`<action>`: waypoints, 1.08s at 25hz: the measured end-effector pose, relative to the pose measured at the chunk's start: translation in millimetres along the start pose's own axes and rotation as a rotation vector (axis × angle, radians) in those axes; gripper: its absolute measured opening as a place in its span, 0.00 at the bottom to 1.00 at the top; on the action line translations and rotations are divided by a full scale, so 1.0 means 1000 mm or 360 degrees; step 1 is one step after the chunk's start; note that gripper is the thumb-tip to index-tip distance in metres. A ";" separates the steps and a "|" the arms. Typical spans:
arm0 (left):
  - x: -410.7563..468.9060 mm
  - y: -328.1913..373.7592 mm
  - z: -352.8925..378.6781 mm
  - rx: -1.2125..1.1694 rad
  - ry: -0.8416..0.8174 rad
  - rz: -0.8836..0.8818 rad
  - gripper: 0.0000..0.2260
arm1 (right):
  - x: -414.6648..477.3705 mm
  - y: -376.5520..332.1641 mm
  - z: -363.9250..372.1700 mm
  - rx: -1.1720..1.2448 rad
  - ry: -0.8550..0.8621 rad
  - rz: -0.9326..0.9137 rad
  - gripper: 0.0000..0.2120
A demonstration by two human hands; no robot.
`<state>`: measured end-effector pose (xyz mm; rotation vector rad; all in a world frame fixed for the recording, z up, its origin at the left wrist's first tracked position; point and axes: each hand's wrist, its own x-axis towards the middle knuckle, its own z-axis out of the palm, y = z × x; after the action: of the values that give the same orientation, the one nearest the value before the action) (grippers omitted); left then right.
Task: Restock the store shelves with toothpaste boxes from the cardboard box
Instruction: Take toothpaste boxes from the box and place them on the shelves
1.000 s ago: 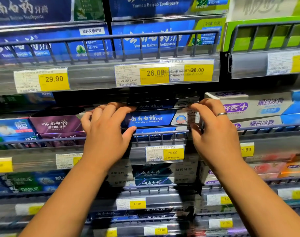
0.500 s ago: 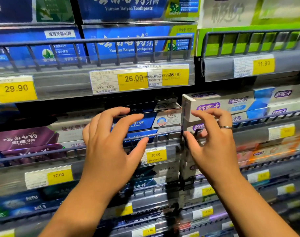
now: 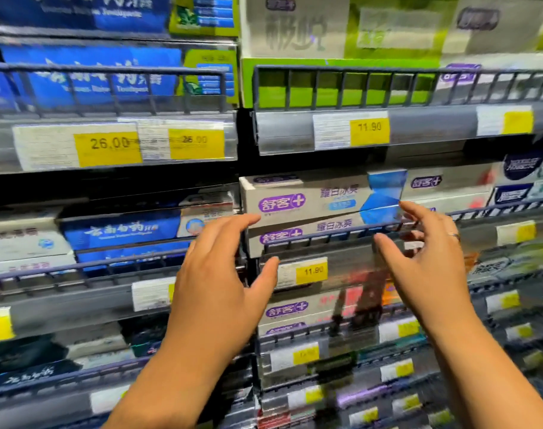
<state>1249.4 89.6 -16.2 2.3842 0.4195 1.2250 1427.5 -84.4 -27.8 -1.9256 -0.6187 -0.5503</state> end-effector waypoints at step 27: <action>-0.002 0.042 0.057 -0.0241 0.0138 -0.0604 0.21 | 0.046 0.043 -0.009 0.0614 -0.0389 0.0107 0.23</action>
<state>1298.1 39.3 -26.9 2.0126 0.7402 1.1396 1489.2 -99.9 -24.5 -1.6484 -0.7523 -0.1373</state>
